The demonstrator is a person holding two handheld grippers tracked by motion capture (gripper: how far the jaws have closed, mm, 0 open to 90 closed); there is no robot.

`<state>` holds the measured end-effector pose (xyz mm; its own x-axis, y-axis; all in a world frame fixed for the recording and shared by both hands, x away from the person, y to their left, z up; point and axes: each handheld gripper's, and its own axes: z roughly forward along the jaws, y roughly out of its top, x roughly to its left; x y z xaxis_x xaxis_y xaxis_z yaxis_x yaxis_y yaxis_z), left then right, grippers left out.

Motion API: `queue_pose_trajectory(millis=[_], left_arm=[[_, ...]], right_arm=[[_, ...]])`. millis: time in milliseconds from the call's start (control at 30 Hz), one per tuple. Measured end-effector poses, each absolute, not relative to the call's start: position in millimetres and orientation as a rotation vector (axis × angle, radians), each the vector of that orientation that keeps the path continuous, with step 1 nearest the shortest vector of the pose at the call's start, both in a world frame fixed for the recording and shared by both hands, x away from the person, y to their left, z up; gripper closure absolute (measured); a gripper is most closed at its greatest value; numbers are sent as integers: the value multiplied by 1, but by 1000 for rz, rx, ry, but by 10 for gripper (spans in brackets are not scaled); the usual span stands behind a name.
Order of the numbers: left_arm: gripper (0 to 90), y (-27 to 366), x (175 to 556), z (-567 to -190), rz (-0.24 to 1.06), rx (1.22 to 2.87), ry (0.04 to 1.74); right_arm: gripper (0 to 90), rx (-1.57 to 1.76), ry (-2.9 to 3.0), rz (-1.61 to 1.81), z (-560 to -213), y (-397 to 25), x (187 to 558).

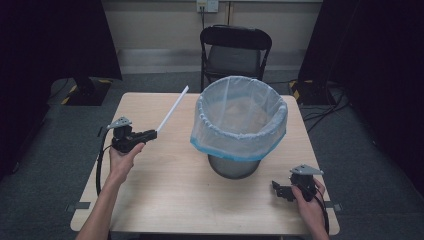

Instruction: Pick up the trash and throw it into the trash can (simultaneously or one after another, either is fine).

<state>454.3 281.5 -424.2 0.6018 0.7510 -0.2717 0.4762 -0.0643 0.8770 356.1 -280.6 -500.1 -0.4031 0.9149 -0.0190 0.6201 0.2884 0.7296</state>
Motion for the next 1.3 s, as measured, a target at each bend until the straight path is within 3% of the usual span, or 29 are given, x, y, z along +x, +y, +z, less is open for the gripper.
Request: queue_pose_trajectory(millis=[1300], left_arm=[[804, 277, 432, -373, 369, 1622, 881]], right_arm=[[92, 1374, 2126, 906, -500, -281, 356]])
